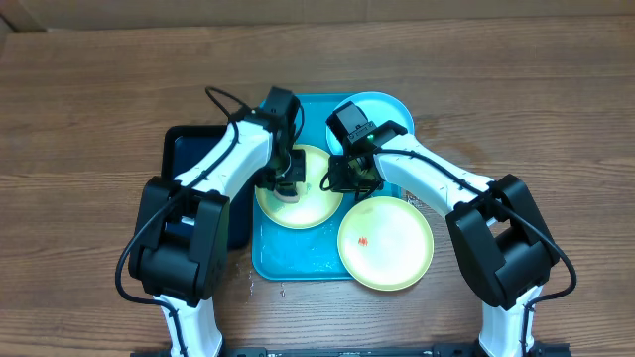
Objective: Clean dirty plates on tray and stack at the side
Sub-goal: 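Keep scrubbing the plate surface with the sponge, moving it around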
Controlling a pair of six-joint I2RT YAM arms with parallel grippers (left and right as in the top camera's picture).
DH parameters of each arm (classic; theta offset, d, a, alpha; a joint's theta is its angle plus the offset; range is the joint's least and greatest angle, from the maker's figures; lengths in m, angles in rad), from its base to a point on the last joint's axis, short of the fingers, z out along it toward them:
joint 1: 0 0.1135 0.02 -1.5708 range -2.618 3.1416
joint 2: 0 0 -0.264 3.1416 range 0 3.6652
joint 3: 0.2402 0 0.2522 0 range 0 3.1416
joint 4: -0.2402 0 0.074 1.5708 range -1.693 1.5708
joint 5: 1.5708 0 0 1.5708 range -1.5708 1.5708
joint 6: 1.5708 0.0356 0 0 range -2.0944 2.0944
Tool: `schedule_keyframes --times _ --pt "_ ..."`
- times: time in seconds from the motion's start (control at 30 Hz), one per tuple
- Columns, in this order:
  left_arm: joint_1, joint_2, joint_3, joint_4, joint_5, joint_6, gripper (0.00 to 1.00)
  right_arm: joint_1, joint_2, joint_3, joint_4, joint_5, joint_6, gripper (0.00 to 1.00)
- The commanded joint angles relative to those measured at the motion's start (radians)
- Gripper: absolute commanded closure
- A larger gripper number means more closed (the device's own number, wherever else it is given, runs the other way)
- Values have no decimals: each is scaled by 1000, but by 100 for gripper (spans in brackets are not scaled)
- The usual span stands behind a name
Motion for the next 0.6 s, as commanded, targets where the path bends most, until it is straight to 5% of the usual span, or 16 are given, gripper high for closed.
schedule_keyframes --times 0.0,0.37,0.57 --pt "-14 9 -80 36 17 -64 96 6 3 0 9 -6 0 95" --pt "-26 8 -119 113 313 6 96 6 3 0 9 -6 0 95" --pt "-26 -33 -13 16 299 39 96 6 3 0 10 -6 0 95"
